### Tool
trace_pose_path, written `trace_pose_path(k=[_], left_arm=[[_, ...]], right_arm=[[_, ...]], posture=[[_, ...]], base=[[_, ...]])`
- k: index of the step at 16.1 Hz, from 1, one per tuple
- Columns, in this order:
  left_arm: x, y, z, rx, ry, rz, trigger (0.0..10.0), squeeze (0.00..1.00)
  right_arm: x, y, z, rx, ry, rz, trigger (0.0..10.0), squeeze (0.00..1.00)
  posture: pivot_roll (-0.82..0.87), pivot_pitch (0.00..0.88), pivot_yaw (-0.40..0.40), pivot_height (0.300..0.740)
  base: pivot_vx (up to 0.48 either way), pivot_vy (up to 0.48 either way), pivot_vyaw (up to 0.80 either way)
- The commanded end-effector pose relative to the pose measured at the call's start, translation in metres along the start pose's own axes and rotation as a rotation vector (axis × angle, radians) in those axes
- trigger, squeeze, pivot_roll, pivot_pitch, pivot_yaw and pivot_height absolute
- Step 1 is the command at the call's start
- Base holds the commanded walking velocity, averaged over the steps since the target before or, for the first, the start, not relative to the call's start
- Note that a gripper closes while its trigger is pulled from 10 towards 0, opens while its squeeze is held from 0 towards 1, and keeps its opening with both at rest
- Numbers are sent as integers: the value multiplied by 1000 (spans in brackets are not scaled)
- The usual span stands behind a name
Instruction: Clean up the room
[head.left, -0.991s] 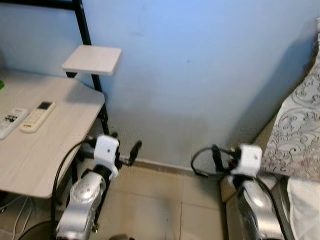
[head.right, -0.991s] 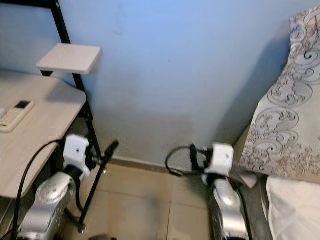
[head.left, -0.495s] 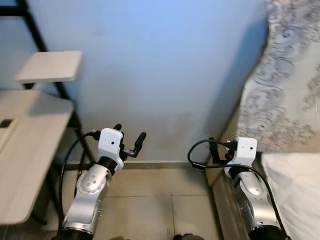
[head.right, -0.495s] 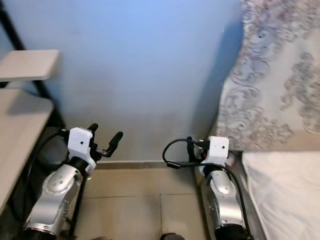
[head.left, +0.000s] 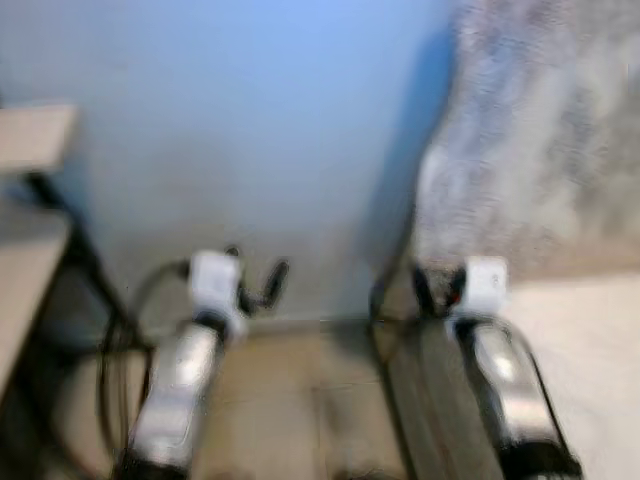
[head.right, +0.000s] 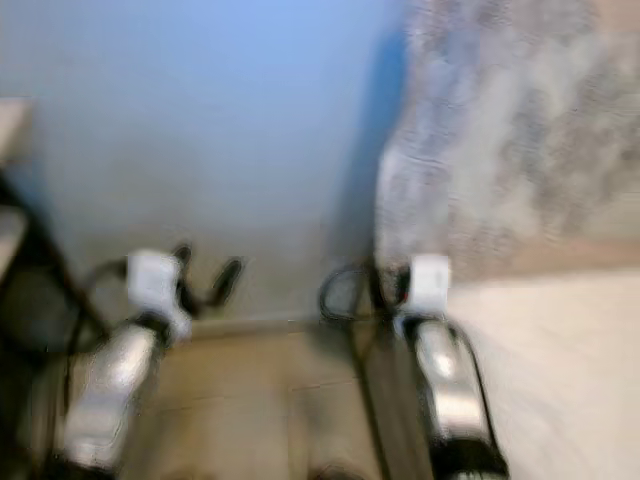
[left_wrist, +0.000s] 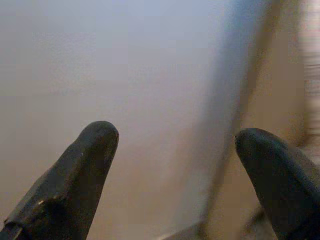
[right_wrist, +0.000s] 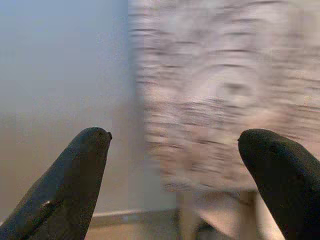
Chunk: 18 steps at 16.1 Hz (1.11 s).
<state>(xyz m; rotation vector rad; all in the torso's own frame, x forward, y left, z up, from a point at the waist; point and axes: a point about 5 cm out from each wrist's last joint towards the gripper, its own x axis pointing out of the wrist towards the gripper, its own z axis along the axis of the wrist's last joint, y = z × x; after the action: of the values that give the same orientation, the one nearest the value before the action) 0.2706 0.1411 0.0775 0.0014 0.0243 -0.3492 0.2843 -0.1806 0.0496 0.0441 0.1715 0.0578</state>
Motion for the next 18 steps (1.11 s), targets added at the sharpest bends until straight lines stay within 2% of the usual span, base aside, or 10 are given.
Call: trace_pose_path(k=[1, 3, 8, 11, 12, 14, 15, 16, 17, 18], left_arm=[[1, 5, 1, 13, 5, 1, 10000, 0], [3, 0, 2, 17, 1, -64, 10000, 0], [6, -1, 0, 26, 10, -74, 10000, 0], [8, 4, -2, -18, 16, -71, 10000, 0], [8, 4, -1, -28, 10, -86, 10000, 0], [9, 4, -1, -21, 9, -86, 10000, 0], [8, 12, 1, -45, -9, -7, 10000, 0], [6, 17, 1, -74, -14, 43, 10000, 0], [4, 21, 0, -108, -13, 87, 10000, 0], [-2, 25, -6, -180, 2, 129, 10000, 0]], right_arm=[[-1, 0, -2, 3, 0, -2, 10000, 0], [-3, -1, -5, 4, 5, -6, 10000, 0], [-4, -2, -8, 6, 5, -15, 10000, 0], [-5, -4, -7, 9, -5, -33, 10000, 0], [-4, -5, -5, 19, -15, -42, 10000, 0], [-4, -5, -4, 23, -18, -44, 10000, 0], [-6, -11, 1, 92, -56, -103, 10000, 0], [-7, -14, 2, 124, -64, -127, 10000, 51], [-9, -17, 2, 147, -70, -144, 10000, 239], [-13, -21, -1, 166, -64, -176, 10000, 267]], posture=[[29, 0, -33, 740], [22, 0, -25, 740], [16, 0, -23, 740], [8, 0, -22, 740], [6, 0, -22, 740], [6, 0, -22, 740], [1, 0, -16, 740], [0, 0, -14, 740], [-2, 0, -11, 740], [-2, 0, -9, 740]], base=[[0, 0, -606], [0, 0, -606], [0, 96, -606], [0, 0, -604], [0, 480, -606], [0, 480, -606], [0, 480, -594], [0, 480, -581], [0, 480, -575], [0, 480, -575]])
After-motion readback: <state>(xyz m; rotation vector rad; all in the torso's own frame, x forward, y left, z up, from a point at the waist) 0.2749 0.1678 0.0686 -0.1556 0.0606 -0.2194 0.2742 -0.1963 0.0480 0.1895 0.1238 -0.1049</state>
